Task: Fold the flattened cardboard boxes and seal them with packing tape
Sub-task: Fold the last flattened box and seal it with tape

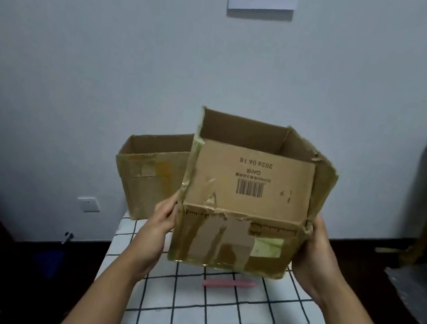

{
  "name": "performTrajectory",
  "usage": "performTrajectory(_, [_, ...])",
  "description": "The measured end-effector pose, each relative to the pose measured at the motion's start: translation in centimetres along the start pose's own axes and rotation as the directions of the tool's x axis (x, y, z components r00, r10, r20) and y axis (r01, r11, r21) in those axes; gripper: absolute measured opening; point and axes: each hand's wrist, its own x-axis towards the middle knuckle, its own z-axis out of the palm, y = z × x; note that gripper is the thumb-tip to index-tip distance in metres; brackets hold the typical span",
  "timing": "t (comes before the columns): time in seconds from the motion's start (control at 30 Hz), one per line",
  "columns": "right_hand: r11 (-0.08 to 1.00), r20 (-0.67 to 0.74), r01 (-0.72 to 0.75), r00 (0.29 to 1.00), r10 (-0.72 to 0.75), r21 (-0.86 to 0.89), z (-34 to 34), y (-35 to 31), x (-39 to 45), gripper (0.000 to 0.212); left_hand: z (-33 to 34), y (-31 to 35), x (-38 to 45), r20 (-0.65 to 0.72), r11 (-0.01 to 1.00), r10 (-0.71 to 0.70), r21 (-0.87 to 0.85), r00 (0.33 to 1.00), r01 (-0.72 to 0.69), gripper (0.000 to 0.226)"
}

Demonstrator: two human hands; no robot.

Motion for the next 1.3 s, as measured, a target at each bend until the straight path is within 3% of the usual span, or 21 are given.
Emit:
performTrajectory(0.27, [0.998,-0.110,0.045,0.993,-0.039,0.049,-2.4,1.5,2.6,0.048,3.3,-1.2,4.5,-0.080,0.998,-0.057,0.020,0.995,0.059,0.032])
performTrajectory(0.37, [0.998,-0.153,0.014,0.988,-0.003,0.068,-2.4,1.4,4.9,0.047,4.3,-0.9,6.3,-0.035,0.995,-0.102,0.009,0.994,0.103,0.029])
performTrajectory(0.53, [0.976,-0.308,-0.086,0.951,0.021,-0.200,-2.8,0.1,10.3,0.041,4.5,-0.9,10.0,0.092,0.992,-0.108,0.075,0.990,0.101,0.067])
performTrajectory(0.6, [0.936,-0.275,-0.094,0.961,-0.003,-0.340,-2.8,-0.7,12.2,0.042,4.4,-1.7,11.5,0.111,0.988,-0.107,0.127,0.988,0.092,0.083])
performTrajectory(0.67, [0.918,-0.218,-0.071,0.976,-0.017,-0.389,-2.7,-1.2,13.8,0.038,4.4,-2.6,13.0,0.124,0.981,-0.123,0.163,0.985,0.102,0.077])
performTrajectory(0.77, [0.917,-0.204,-0.065,0.979,-0.018,-0.393,-2.1,-1.0,15.5,0.029,4.7,-4.1,15.0,0.111,0.977,-0.158,0.163,0.981,0.139,0.075])
performTrajectory(0.9, [0.910,-0.234,-0.100,0.972,0.004,-0.401,-2.6,0.4,17.8,0.031,5.0,-6.0,16.9,0.099,0.969,-0.206,0.161,0.974,0.189,0.080])
performTrajectory(1.3, [0.912,-0.249,-0.174,0.965,0.083,-0.372,-5.4,5.9,20.6,0.033,4.8,-9.9,19.2,0.068,0.946,-0.297,0.154,0.952,0.284,0.064])
